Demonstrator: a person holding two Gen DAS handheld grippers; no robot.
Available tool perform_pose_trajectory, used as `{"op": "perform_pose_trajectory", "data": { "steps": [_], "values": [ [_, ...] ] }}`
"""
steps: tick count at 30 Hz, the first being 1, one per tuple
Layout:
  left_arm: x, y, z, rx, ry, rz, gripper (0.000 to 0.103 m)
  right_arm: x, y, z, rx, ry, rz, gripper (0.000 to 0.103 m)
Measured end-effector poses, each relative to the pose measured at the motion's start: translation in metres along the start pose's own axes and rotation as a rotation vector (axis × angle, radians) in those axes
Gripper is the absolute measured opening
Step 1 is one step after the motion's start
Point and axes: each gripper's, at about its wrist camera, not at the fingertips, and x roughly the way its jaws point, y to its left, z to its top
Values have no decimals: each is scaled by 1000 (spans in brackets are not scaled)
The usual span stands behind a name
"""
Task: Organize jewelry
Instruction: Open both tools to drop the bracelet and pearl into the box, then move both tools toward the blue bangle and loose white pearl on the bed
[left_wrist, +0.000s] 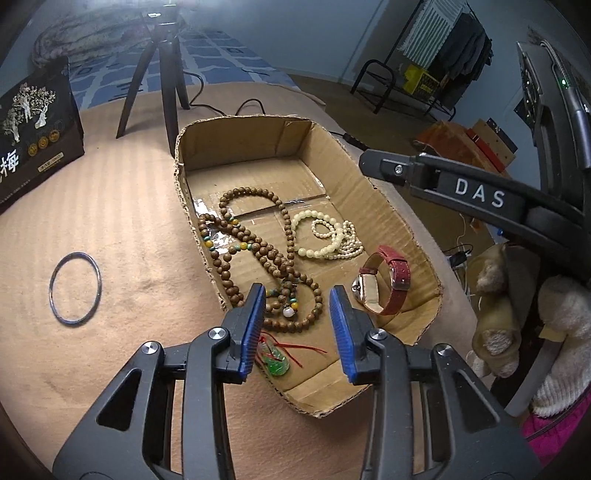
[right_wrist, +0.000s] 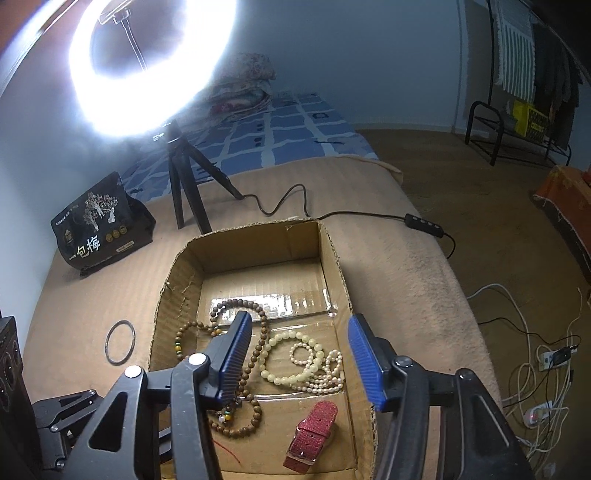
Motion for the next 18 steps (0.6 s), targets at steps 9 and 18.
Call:
{"op": "perform_pose_trajectory", "data": {
  "steps": [9, 18],
  "values": [
    [-8, 8, -3, -5, 2, 23, 36, -10, 2, 2, 11, -32, 0, 86],
    [-31, 23, -4, 3, -38, 69, 59, -22, 14, 0, 13, -47, 22, 91]
  ]
}}
